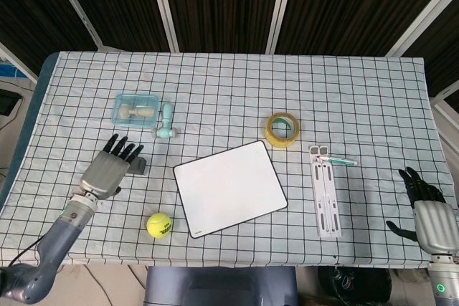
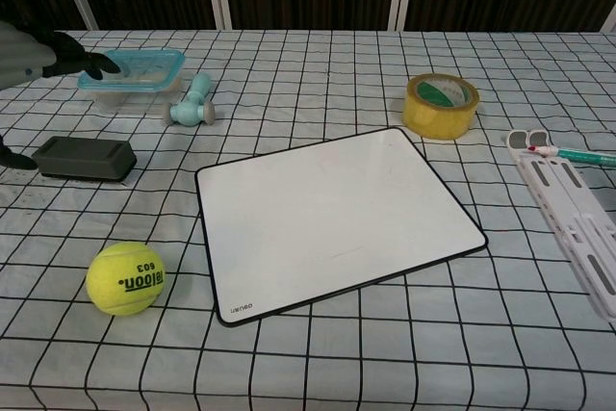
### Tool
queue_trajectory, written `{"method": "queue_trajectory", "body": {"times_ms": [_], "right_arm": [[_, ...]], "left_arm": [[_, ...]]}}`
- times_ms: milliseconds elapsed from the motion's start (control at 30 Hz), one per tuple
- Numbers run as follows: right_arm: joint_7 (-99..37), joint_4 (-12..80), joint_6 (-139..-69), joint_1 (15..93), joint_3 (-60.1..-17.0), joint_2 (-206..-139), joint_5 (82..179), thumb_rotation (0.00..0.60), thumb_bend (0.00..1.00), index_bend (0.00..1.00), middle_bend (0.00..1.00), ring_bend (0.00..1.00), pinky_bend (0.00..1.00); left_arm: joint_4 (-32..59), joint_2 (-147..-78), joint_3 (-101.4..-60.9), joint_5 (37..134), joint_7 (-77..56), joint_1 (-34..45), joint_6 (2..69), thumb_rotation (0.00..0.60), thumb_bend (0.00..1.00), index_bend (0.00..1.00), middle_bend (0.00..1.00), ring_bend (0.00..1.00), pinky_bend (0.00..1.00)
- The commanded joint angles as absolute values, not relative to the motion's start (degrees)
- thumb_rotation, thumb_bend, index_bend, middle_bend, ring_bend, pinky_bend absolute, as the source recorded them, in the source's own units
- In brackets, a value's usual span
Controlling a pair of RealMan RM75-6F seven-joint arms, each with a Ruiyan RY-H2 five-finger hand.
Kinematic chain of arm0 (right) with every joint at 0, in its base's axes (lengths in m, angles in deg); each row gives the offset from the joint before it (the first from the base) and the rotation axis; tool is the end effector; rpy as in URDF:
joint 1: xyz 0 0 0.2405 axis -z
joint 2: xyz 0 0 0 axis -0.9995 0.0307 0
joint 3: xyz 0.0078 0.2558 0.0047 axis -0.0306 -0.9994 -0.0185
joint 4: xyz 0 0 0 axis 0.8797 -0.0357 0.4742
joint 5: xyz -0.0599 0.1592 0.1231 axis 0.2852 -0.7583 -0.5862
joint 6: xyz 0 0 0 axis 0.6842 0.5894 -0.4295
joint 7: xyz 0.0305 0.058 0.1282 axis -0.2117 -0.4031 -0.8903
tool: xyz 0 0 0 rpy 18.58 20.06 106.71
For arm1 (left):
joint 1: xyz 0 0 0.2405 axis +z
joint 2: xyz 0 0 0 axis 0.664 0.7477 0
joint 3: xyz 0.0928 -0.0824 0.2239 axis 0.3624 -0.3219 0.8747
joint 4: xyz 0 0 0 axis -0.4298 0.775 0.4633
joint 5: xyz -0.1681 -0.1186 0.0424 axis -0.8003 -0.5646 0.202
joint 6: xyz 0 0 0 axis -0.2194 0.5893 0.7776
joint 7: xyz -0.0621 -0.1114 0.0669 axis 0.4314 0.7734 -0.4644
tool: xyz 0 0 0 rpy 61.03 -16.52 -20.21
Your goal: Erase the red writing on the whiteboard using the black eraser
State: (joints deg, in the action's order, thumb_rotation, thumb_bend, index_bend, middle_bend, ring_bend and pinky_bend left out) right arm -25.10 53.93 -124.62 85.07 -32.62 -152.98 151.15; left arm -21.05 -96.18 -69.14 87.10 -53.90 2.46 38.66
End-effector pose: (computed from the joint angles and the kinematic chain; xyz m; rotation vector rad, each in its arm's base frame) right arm -0.3132 -0.1763 0.1612 1.3362 -0.8979 0.8444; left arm -0.1892 0.2833 0.0754 -1.9342 -0.5344 -0.5273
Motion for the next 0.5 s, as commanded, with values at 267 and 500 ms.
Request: {"method": "queue_trajectory", "body": {"times_ms": [267, 500], "right_arm": [[-24.7, 53.5, -125.3, 85.1, -32.7, -153.3, 151.8, 0.6, 0.07, 0.04, 0.08, 0.19, 0.22], [-24.7, 53.4, -125.5, 85.1, -32.7, -153.4, 152.1, 0.6, 0.07, 0.05, 0.08, 0.19, 0.22]], "left_arm": [[-30.8, -84.0, -61.6, 106.5, -46.0, 15.4, 55.3, 0.6, 0.07, 0.0, 0.07, 0.0, 0.02], [-27.3, -81.8, -59.4, 113.9, -40.0, 20.6, 60.5, 0.6, 0.07, 0.0, 0.07, 0.0, 0.02]]}}
